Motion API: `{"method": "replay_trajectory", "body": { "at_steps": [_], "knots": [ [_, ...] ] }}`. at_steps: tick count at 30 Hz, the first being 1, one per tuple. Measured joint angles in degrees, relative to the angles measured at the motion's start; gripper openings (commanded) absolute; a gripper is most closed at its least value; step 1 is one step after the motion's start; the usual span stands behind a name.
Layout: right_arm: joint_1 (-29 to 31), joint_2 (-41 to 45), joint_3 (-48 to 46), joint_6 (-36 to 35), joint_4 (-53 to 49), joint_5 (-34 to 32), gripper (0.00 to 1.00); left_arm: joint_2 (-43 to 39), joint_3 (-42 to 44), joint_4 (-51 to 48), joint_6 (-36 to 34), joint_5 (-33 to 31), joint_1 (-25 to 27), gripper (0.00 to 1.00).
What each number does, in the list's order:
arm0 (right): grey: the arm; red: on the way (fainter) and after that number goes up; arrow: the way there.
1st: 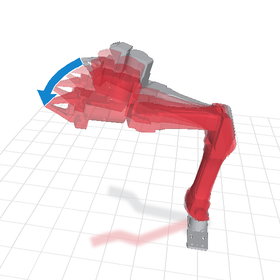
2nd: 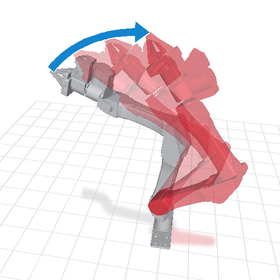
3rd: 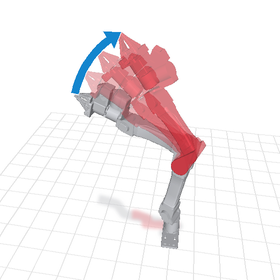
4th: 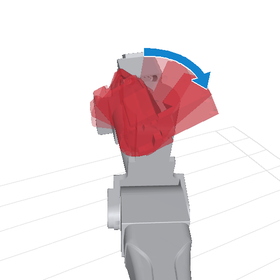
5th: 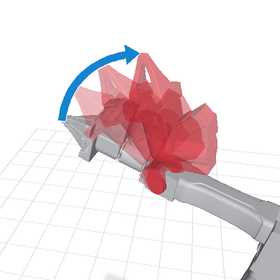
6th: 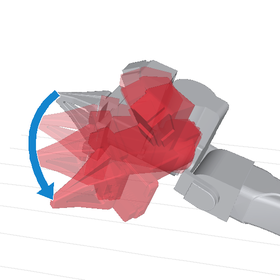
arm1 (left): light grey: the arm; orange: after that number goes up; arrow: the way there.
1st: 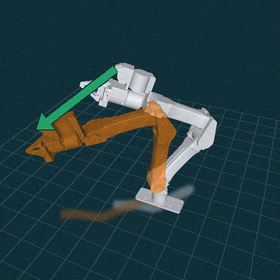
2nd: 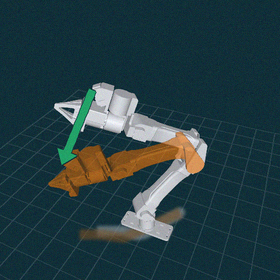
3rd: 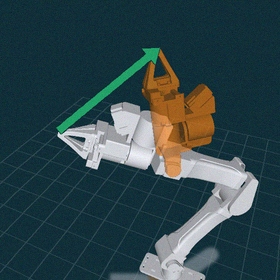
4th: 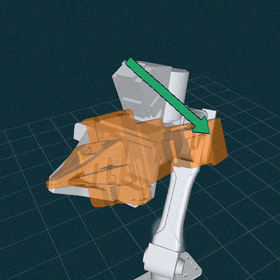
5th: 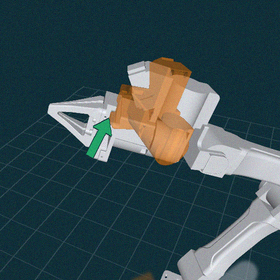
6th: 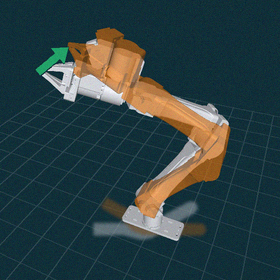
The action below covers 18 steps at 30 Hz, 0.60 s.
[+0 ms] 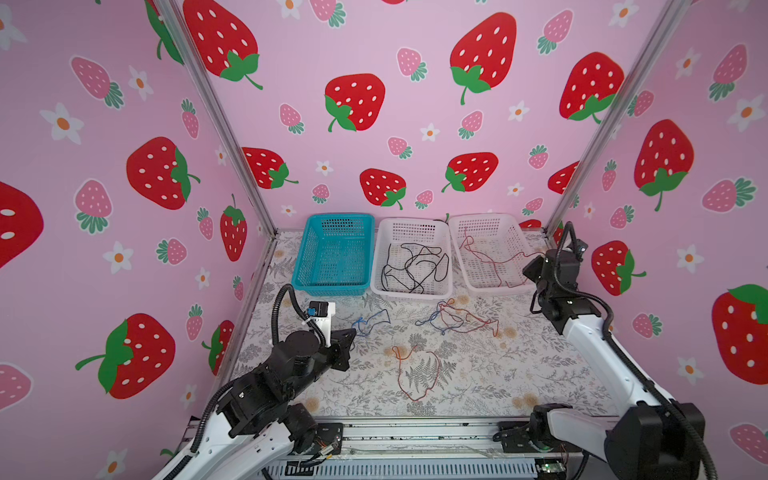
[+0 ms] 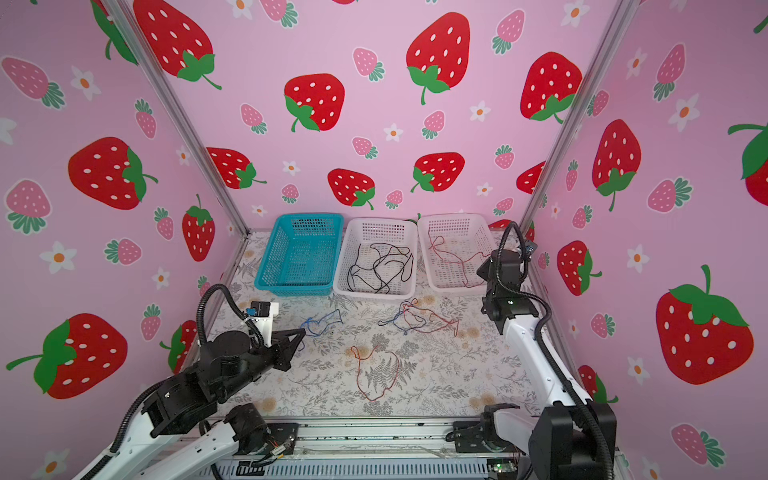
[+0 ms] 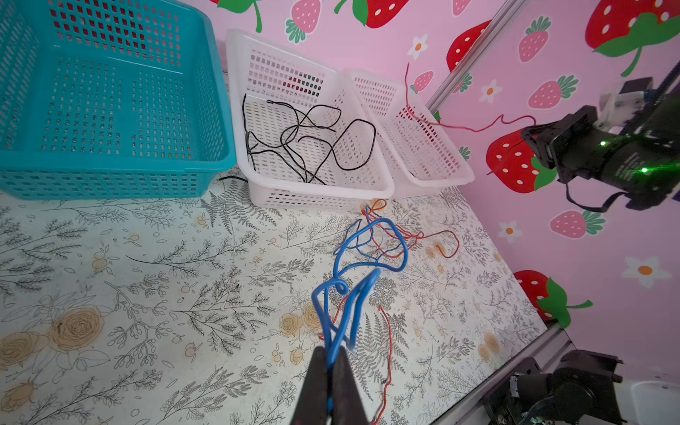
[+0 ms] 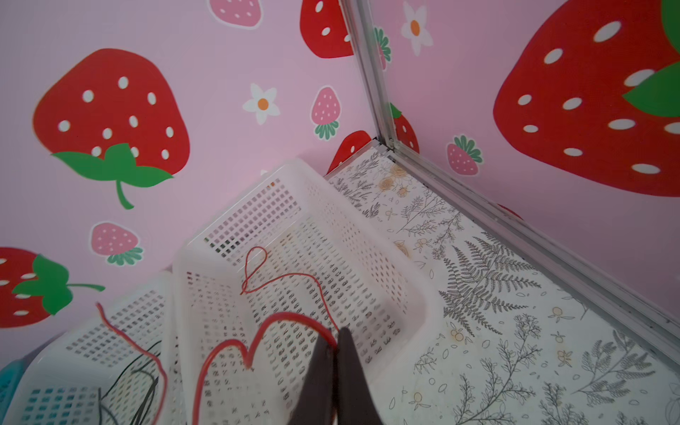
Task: Untangle the cables
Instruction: 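Carry red wire into farther white basket with right gripper while left lifts blue wire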
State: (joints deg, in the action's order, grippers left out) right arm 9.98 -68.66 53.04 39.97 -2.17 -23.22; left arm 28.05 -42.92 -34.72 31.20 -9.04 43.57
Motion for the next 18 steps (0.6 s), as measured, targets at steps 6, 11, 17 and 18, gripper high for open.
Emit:
{"method": "replay_trajectory", "body": {
  "at_steps": [6, 11, 17, 18],
  "knots": [
    [-0.3, -9.2, 4.4, 3.6, 1.9, -5.9, 0.00, 4.0, -3.5, -0.7, -2.8, 0.4, -2.6, 0.00],
    [-0.4, -15.3, 7.1, 5.2, 2.3, -8.9, 0.00, 7.3, -6.0, -1.4, -4.7, 2.5, -6.5, 0.00],
    [-0.7, -22.9, 12.4, 5.2, 3.5, -9.4, 0.00, 10.4, -8.1, -1.4, -6.1, 6.9, -11.9, 0.00],
    [-0.7, -24.1, 12.9, 5.2, 3.7, -9.2, 0.00, 10.8, -8.5, -1.4, -6.2, 7.6, -12.9, 0.00]
  ]
}}
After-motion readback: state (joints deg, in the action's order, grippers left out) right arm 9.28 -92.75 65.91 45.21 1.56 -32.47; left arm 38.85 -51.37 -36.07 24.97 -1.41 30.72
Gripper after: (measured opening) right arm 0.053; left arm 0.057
